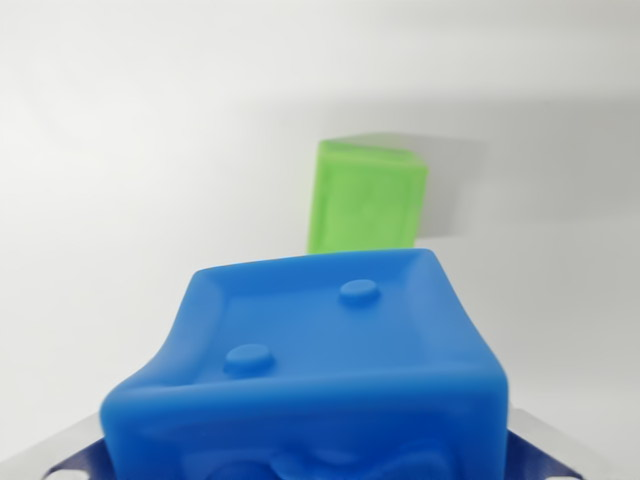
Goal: Stack cube
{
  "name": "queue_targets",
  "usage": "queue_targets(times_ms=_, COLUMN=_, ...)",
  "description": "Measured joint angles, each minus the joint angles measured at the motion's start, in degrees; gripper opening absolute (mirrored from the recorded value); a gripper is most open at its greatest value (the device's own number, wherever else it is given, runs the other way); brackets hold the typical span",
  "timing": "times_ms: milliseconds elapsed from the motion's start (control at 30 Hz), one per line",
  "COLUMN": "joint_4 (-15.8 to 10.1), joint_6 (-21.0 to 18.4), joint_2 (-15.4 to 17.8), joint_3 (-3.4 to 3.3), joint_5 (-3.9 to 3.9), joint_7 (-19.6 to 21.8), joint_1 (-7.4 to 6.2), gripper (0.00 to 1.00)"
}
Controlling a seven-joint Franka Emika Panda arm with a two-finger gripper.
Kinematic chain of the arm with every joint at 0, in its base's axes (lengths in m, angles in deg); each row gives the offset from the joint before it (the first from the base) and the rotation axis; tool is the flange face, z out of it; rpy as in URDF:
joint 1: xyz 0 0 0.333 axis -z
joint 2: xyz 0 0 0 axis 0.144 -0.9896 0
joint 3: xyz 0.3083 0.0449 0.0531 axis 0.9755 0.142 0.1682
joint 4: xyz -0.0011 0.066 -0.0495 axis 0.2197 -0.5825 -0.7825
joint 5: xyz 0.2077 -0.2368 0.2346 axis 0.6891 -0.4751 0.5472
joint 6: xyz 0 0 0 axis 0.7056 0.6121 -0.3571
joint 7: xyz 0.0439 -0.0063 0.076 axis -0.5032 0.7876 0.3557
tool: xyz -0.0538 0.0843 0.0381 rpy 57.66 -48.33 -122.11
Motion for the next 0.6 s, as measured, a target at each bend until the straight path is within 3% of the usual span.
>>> queue_targets(times_ms=367, joint_4=2.6, joint_6=-1.2, joint_2=-1.4, joint_3=-0.62, joint_5=0.37, joint_7=0.5, joint_1=1.17, gripper=0.0)
queue_targets(times_ms=600, joint_4=2.5, joint_6=0.4, joint_2=-3.4, joint_3=-0.59, joint_5=0.84, joint_7=0.5, joint_1=1.33, gripper=0.0)
